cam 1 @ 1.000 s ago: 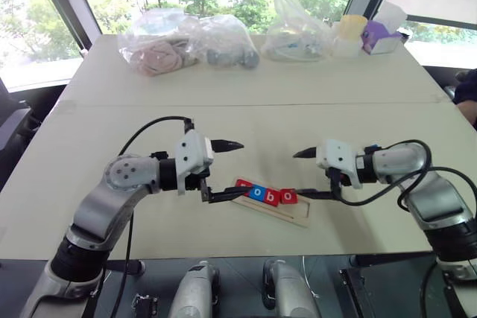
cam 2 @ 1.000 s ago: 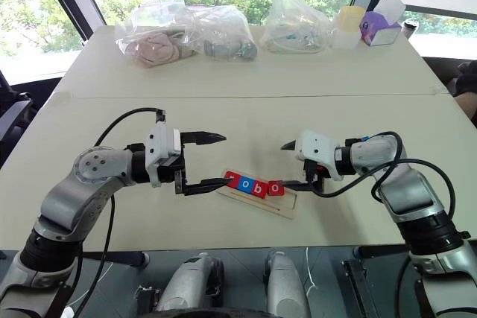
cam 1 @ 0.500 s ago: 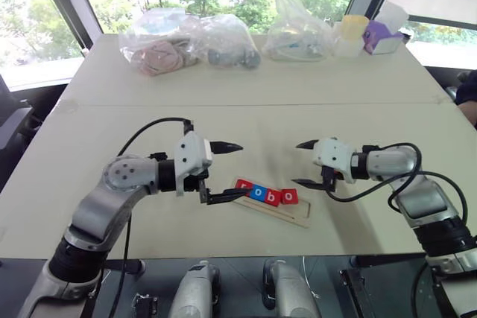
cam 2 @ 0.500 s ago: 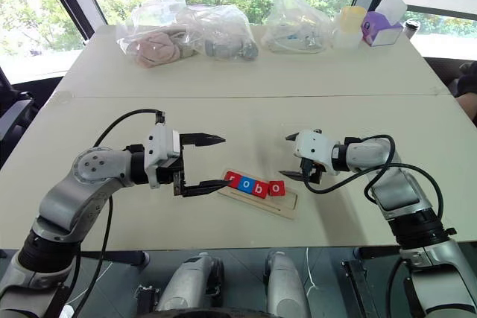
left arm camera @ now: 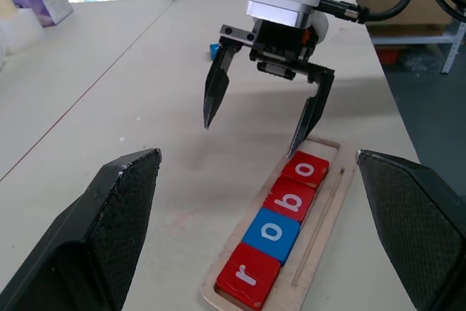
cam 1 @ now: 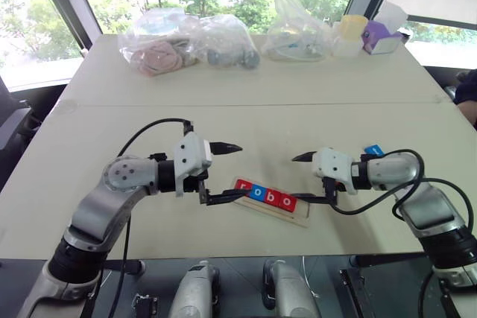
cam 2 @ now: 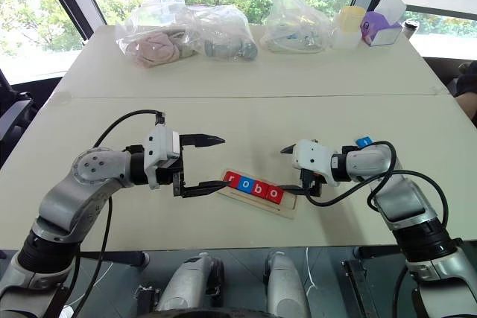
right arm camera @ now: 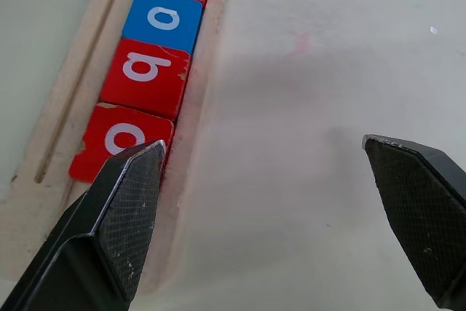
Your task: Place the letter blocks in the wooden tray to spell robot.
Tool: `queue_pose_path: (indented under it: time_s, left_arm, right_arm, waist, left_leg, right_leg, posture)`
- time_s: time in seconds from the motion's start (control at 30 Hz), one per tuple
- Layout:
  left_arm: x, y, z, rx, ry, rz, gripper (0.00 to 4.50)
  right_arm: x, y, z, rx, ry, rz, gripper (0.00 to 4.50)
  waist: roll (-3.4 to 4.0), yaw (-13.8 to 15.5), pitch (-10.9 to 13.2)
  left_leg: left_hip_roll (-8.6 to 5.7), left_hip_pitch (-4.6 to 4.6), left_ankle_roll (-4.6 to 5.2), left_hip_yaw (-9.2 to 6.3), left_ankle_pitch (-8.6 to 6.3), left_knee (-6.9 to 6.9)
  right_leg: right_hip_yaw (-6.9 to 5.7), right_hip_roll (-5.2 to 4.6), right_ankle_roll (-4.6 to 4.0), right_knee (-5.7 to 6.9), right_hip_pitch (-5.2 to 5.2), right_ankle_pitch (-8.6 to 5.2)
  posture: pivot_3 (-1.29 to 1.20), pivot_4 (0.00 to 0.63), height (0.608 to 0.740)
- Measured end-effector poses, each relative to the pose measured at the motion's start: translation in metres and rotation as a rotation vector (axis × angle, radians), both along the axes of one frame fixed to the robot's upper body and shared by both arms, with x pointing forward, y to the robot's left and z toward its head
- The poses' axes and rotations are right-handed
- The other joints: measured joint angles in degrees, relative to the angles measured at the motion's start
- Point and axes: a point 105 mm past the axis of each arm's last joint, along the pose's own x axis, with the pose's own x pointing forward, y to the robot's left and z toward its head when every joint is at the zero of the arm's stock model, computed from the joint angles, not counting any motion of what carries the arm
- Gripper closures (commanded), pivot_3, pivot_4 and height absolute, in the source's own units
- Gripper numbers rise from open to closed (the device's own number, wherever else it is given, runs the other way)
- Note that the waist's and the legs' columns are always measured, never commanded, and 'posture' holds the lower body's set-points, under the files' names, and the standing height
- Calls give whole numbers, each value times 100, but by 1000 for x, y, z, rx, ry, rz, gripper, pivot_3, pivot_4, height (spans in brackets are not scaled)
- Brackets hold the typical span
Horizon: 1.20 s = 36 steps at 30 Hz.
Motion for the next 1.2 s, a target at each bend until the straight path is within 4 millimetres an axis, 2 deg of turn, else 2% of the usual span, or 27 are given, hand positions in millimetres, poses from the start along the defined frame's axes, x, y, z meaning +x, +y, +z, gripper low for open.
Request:
queue_pose_path:
  time_s: [0.33,0.4,0.5,0.57,0.73,0.87,1.03,1.2]
  left_arm:
    - [0,-1,2,1,-7,-4,0]
    - [0,1,1,8,-3,-4,0]
    - [0,6,-2,22,4,9,0]
    - [-1,9,-1,17,11,6,0]
    - [-5,13,-3,24,29,-11,0]
    - [-6,12,-3,26,31,-25,0]
    - [-6,11,-1,26,22,-39,0]
    - [-5,11,-1,24,23,-33,0]
  right_arm:
    - [5,-3,3,12,-23,-41,29]
    - [14,-15,14,36,-68,-140,29]
    - [30,-47,37,87,-169,-376,29]
    - [35,-67,42,106,-201,-535,29]
    - [30,-96,28,190,-165,-878,29]
    - [25,-114,9,182,-134,-1041,29]
    - [28,-144,-3,193,-134,-1160,29]
    - [34,-164,-7,255,-119,-1219,29]
  waist:
    - [0,1,0]
    - [0,5,0]
    - [0,7,0]
    - [0,7,0]
    - [3,2,-2]
    - [3,-2,-2]
    - [3,-2,-3]
    - [3,-20,-2]
  left_leg:
    - [0,0,0,0,0,0]
    - [0,-1,0,1,0,0]
    - [0,-2,0,1,0,0]
    - [1,-3,-1,1,0,-1]
    - [2,-3,0,-1,0,-2]
    - [2,-3,0,-1,0,-1]
    - [-1,-3,0,2,0,-1]
    - [-4,-3,1,2,0,-1]
  right_leg:
    - [0,0,0,0,0,0]
    - [0,-1,0,-1,0,0]
    - [0,-2,-1,-1,0,0]
    - [0,-2,-1,-1,-2,0]
    - [1,-2,-1,0,-3,0]
    - [3,-2,-1,-2,-3,0]
    - [3,-1,-1,-3,-2,0]
    - [4,1,0,-2,-2,0]
  posture:
    - [0,150,740]
    - [0,150,740]
    - [0,150,740]
    - [0,150,740]
    - [0,150,740]
    - [0,150,740]
    - [0,150,740]
    - [0,150,740]
